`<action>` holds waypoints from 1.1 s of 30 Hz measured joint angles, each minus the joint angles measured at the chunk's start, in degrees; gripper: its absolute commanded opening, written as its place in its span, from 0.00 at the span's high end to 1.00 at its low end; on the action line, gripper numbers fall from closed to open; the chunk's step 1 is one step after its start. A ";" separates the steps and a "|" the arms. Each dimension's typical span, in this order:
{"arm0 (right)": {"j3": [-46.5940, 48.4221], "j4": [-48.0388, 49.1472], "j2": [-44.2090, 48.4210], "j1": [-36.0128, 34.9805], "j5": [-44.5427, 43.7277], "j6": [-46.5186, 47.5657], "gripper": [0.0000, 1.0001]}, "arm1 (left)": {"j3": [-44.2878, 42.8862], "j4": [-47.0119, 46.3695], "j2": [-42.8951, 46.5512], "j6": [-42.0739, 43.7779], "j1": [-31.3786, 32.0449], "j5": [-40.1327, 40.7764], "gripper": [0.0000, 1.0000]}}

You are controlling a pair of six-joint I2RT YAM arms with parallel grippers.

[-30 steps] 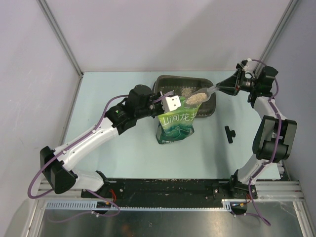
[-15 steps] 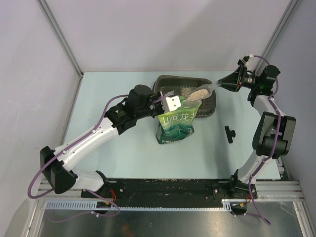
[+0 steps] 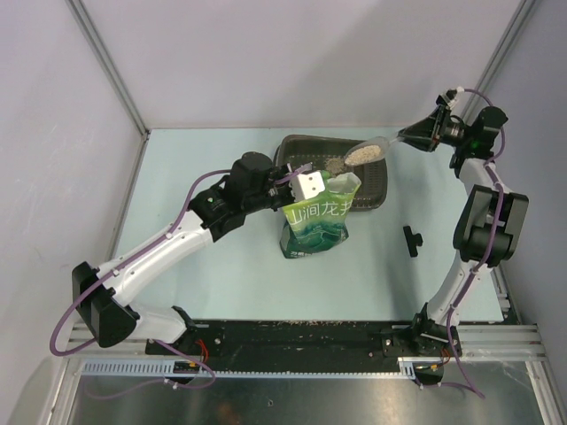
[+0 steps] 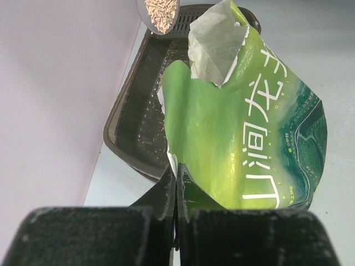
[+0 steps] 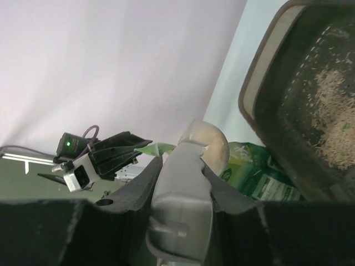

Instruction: Fill the litter box with clean litter

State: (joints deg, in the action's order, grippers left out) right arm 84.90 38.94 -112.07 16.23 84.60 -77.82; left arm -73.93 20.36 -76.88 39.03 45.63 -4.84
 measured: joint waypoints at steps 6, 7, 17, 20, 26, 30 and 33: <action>1.03 -2.34 -4.92 0.52 -2.10 3.78 1.00 | 0.00 0.13 -0.07 0.00 0.00 0.02 1.00; 1.03 -2.93 -5.75 0.52 -2.56 4.50 1.00 | 0.00 0.15 -0.07 -0.02 0.00 0.07 1.00; 8.41 -29.51 -9.25 0.74 -10.03 27.65 1.00 | 0.00 0.42 -0.07 -0.02 0.00 0.20 1.00; 12.85 -42.91 -9.25 0.72 -13.92 39.87 1.00 | 0.00 0.44 -0.07 -0.02 0.00 0.20 1.00; 14.45 -58.86 -9.20 0.24 -20.79 55.95 1.00 | 0.00 0.46 -0.07 -0.02 0.00 0.17 1.00; 14.43 -65.64 -8.44 -0.59 -23.52 62.07 1.00 | 0.11 0.48 -0.07 -0.02 0.00 0.17 1.00; 14.38 -68.67 -5.95 -1.64 -25.55 65.31 1.00 | 0.11 0.50 -0.07 -0.02 0.00 0.13 1.00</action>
State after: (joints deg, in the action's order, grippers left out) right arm 99.29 -29.74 -118.02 14.59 59.05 -12.51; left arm -73.82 20.86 -76.95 39.00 45.63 -4.71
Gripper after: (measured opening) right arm 0.306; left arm 0.003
